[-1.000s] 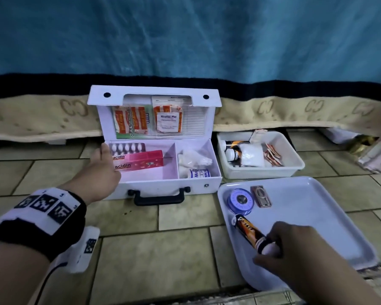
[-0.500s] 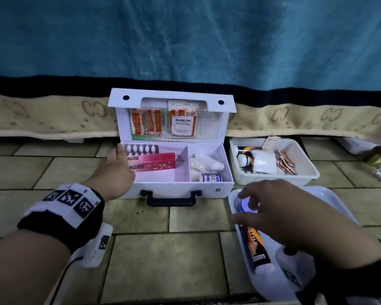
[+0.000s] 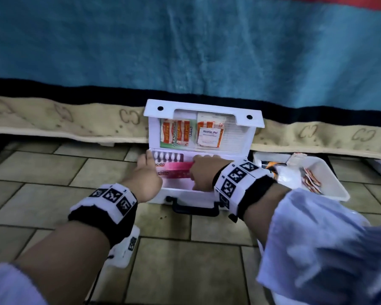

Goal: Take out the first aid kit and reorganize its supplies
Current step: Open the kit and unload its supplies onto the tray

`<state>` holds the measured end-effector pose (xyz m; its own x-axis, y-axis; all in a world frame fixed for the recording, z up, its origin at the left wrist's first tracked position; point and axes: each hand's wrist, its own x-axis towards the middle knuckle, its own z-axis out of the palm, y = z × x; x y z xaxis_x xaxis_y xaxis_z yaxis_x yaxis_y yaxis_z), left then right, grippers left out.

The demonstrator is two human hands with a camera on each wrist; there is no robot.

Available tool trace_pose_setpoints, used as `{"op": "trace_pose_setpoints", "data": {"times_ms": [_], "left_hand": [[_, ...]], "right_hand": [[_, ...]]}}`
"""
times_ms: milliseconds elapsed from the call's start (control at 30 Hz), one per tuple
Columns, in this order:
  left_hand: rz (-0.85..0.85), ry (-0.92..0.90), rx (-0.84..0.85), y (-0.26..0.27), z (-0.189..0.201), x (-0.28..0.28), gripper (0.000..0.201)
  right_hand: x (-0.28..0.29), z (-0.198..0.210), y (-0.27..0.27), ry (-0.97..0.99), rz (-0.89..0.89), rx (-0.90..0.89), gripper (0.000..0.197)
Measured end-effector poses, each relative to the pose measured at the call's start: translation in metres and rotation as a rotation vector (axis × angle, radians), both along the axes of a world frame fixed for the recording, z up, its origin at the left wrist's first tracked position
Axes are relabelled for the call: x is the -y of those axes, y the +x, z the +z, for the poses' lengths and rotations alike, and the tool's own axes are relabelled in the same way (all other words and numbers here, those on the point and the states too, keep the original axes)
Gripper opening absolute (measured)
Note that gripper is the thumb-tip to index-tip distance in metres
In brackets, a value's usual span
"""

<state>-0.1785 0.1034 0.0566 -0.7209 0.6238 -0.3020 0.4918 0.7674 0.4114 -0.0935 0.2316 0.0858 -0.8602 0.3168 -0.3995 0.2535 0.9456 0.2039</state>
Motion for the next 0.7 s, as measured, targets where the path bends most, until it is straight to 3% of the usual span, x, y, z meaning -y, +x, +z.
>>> {"op": "trace_pose_setpoints", "data": {"times_ms": [233, 433, 600, 700], "left_hand": [[0.013, 0.011, 0.009, -0.001, 0.000, -0.001, 0.074], [0.001, 0.045, 0.010, -0.003, -0.003, -0.001, 0.076], [0.020, 0.041, -0.020, -0.002, -0.005, -0.004, 0.074], [0.010, 0.011, -0.026, -0.004, -0.007, -0.005, 0.075]], "right_hand": [[0.001, -0.009, -0.007, -0.095, -0.020, 0.093, 0.033], [0.002, 0.041, 0.037, -0.267, -0.077, -0.301, 0.021], [-0.011, 0.103, 0.132, -0.459, -0.244, -0.565, 0.020], [-0.024, 0.112, 0.195, -0.377, -0.413, -0.689, 0.023]]}}
